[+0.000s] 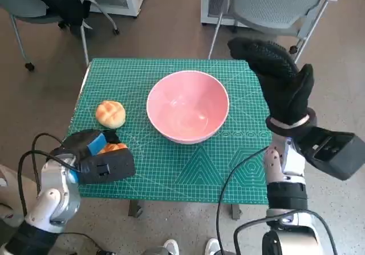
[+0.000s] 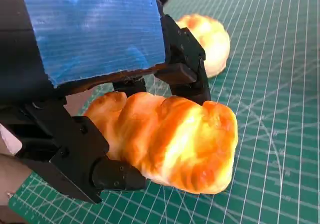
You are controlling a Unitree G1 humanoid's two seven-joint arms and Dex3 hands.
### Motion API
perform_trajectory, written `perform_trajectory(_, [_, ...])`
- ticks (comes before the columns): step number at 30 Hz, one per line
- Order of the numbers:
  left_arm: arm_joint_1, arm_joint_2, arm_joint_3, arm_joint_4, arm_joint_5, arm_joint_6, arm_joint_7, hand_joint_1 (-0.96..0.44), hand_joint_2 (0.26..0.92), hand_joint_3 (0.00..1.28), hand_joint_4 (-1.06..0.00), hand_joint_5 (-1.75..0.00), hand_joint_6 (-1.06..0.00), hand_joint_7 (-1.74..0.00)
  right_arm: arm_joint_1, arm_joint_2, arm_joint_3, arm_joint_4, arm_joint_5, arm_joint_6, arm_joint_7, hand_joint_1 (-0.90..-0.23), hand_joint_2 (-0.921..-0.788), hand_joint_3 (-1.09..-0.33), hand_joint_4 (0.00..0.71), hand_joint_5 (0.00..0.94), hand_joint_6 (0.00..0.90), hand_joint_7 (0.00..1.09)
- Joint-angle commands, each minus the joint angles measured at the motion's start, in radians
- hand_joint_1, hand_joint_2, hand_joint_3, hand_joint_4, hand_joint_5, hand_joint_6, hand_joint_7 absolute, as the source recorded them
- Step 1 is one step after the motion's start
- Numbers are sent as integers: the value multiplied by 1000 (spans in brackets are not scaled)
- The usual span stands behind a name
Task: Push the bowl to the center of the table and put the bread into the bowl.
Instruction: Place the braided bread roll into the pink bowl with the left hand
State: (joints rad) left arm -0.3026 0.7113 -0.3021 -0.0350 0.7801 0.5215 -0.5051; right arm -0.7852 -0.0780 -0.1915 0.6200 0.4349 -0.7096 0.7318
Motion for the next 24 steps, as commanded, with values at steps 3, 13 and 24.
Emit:
perform_trajectory(3, [12, 11, 26, -45, -4, -15, -13, 3, 729, 438, -640, -1429, -662, -1017, -3, -3, -2, 22, 2, 0, 13, -687, -921, -807, 52, 0, -1, 237])
perform_trajectory(13, [-16, 13, 70, -137, -2, -5, -54, 1, 800, 294, -648, -1385, -693, -969, -12, -5, -7, 36, 4, -3, 20, -687, -921, -806, 52, 0, -1, 227])
perform_trajectory(24, [-123, -2, 114, -274, 15, 14, -94, 1, 832, 183, -728, -1276, -733, -919, -21, -7, -12, 50, 8, -6, 30, -690, -921, -804, 53, 0, -1, 220])
